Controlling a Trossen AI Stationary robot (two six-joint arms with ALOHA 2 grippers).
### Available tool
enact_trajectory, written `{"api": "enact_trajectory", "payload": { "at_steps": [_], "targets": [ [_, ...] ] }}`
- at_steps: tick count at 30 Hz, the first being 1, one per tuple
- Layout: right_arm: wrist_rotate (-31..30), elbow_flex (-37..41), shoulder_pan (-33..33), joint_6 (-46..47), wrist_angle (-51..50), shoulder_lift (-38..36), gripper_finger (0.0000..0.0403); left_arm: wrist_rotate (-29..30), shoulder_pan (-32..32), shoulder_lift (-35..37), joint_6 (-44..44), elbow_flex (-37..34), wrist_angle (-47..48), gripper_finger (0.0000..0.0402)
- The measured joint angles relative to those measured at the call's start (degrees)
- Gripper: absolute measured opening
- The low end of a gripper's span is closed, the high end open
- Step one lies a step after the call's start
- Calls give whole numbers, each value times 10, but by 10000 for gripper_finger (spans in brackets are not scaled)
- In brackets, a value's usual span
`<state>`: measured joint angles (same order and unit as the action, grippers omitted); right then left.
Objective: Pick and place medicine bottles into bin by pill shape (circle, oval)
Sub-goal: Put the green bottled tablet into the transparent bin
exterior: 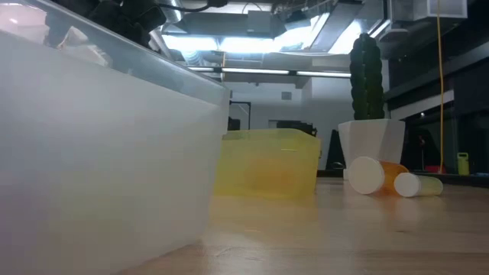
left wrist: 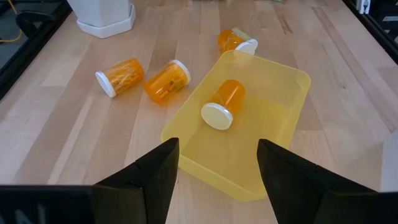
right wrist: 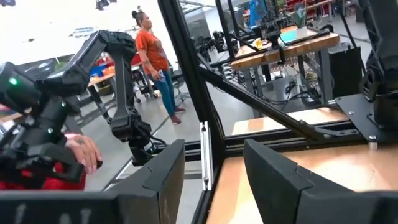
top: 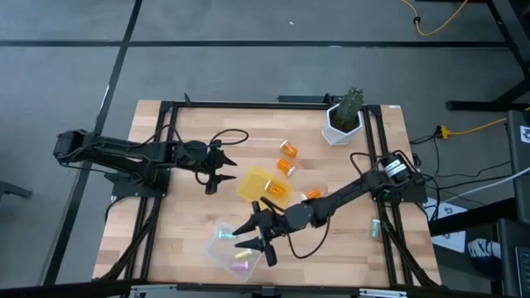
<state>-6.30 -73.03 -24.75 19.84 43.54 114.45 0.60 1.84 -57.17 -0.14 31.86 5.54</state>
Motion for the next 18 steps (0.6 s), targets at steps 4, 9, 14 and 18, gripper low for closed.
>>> {"api": "enact_trajectory", "payload": {
  "at_steps": [4, 9, 14, 18],
  "targets": [
    [-1, 0, 3, 6, -105, -36, 168, 0, 0, 0, 0, 0, 0, 212],
    [-62, 0, 6, 32, -308, -106, 168, 0, 0, 0, 0, 0, 0, 212],
    [-146, 0, 5, 116, -525, -174, 168, 0, 0, 0, 0, 0, 0, 212],
    [-192, 0, -6, 239, -706, -217, 168, 0, 0, 0, 0, 0, 0, 212]
  ]
}}
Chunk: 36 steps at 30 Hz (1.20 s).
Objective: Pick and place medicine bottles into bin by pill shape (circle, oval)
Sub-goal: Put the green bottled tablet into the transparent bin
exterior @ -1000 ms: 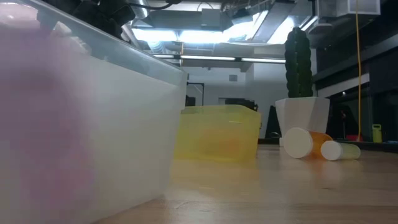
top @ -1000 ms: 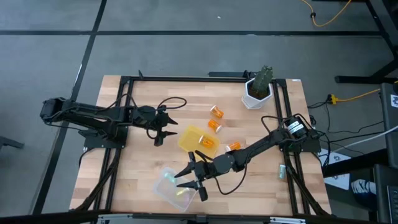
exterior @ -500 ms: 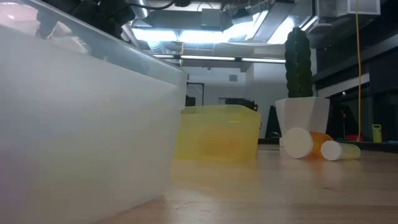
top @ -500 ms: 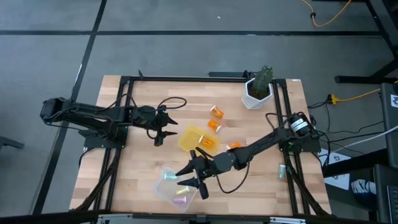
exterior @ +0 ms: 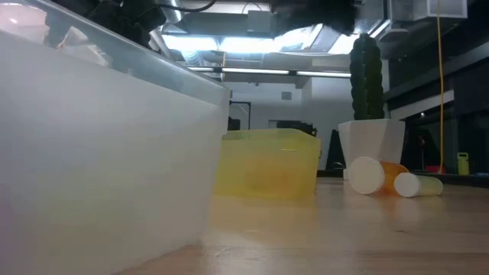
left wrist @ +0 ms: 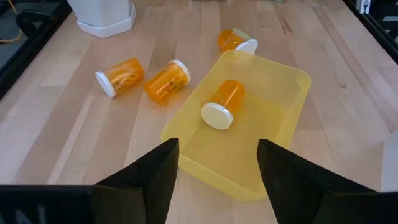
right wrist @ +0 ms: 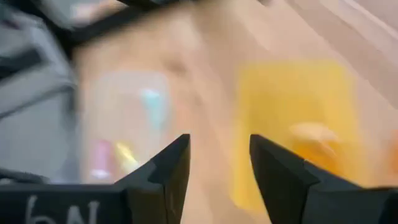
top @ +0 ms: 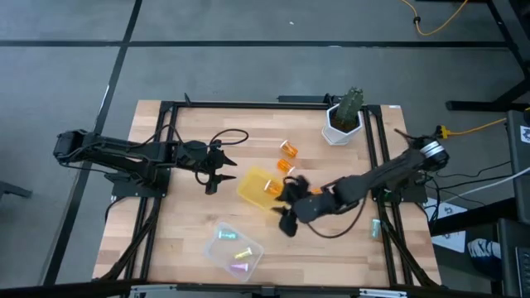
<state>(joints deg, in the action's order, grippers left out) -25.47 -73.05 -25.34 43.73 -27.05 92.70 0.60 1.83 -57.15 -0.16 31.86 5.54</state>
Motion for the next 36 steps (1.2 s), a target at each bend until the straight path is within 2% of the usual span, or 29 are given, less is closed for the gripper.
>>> {"api": "enact_trajectory", "payload": {
  "at_steps": [3, 7, 10, 14, 21, 28, 36],
  "targets": [
    [-8, 0, -14, 125, -125, -22, 168, 0, 0, 0, 0, 0, 0, 212],
    [14, 0, -39, 301, -296, -30, 168, 0, 0, 0, 0, 0, 0, 212],
    [55, 4, -60, 430, -411, -30, 168, 0, 0, 0, 0, 0, 0, 212],
    [127, 27, -88, 588, -496, -29, 168, 0, 0, 0, 0, 0, 0, 212],
    [269, 116, -128, 769, -474, -29, 168, 0, 0, 0, 0, 0, 0, 212],
    [420, 209, -157, 847, -426, -29, 168, 0, 0, 0, 0, 0, 0, 212],
    [445, 249, -162, 851, -336, -29, 168, 0, 0, 0, 0, 0, 0, 212]
  ]
}}
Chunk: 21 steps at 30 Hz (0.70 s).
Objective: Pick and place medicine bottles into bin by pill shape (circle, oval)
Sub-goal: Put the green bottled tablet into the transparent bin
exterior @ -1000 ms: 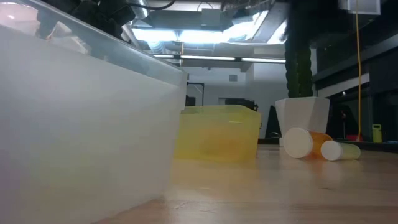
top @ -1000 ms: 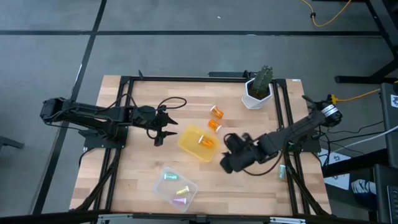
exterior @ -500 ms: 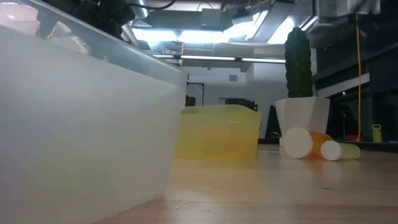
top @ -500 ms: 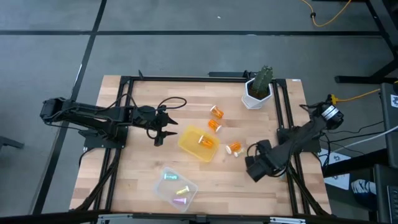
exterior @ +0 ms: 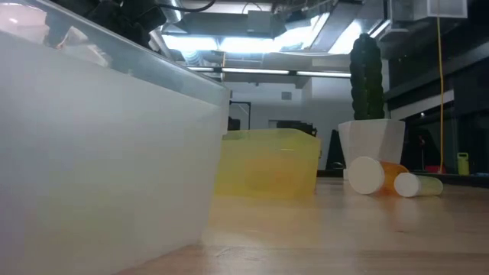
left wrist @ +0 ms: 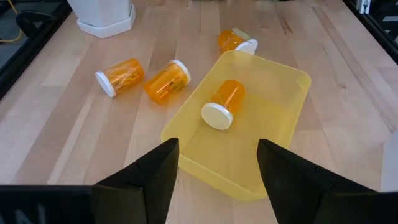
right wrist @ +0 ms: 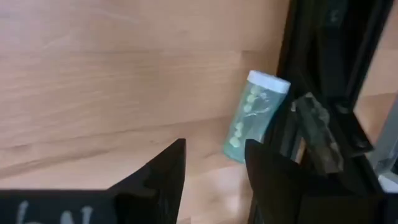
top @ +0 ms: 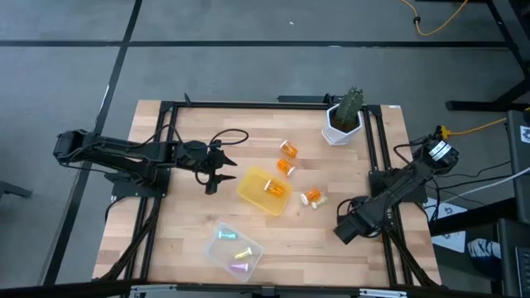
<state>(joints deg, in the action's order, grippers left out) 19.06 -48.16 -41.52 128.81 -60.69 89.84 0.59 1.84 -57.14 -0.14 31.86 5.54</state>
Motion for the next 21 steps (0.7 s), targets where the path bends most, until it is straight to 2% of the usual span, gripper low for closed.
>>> {"api": "enact_trajectory", "payload": {
  "at_steps": [8, 15, 21],
  "targets": [
    [95, 55, 0, 2, 21, 0, 168, 0, 0, 0, 0, 0, 0, 212],
    [105, 115, 1, 5, 140, -3, 167, 0, 0, 0, 0, 0, 0, 212],
    [78, 113, 0, 11, 134, -1, 167, 0, 0, 0, 0, 0, 0, 212]
  ]
}}
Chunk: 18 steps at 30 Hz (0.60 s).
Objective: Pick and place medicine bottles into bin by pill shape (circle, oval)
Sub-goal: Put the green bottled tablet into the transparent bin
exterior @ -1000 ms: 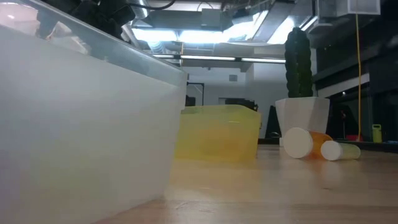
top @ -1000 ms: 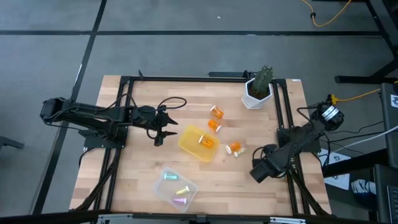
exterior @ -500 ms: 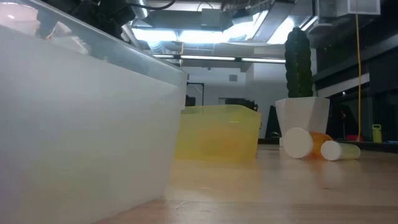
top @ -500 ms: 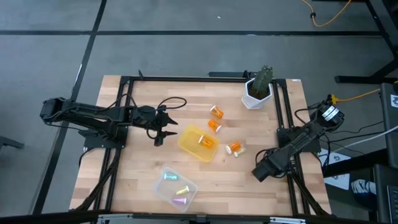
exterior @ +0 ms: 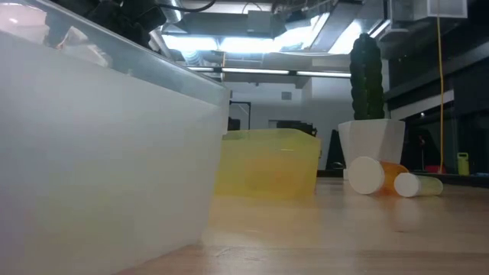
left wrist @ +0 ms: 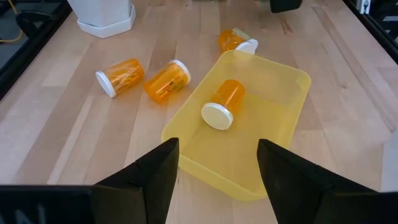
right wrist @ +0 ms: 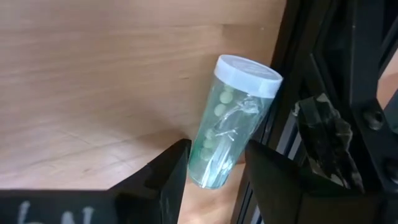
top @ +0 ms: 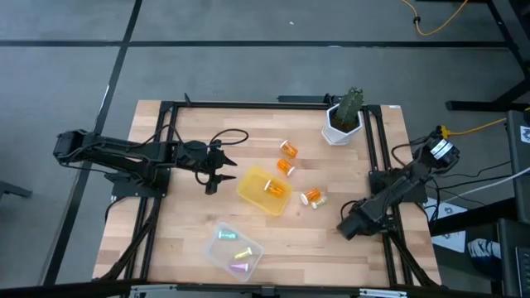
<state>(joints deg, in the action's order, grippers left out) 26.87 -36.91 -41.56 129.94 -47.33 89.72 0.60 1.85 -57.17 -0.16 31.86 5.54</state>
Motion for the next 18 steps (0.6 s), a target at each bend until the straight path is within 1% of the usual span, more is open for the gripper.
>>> {"api": "enact_trajectory", "payload": {
  "at_steps": [3, 15, 18],
  "targets": [
    [-8, -13, 0, -13, -14, 2, 167, 0, 0, 0, 0, 0, 0, 212],
    [-20, -15, 0, -85, 0, 1, 167, 0, 0, 0, 0, 0, 0, 212],
    [-20, -15, 0, -90, 2, 1, 167, 0, 0, 0, 0, 0, 0, 212]
  ]
}}
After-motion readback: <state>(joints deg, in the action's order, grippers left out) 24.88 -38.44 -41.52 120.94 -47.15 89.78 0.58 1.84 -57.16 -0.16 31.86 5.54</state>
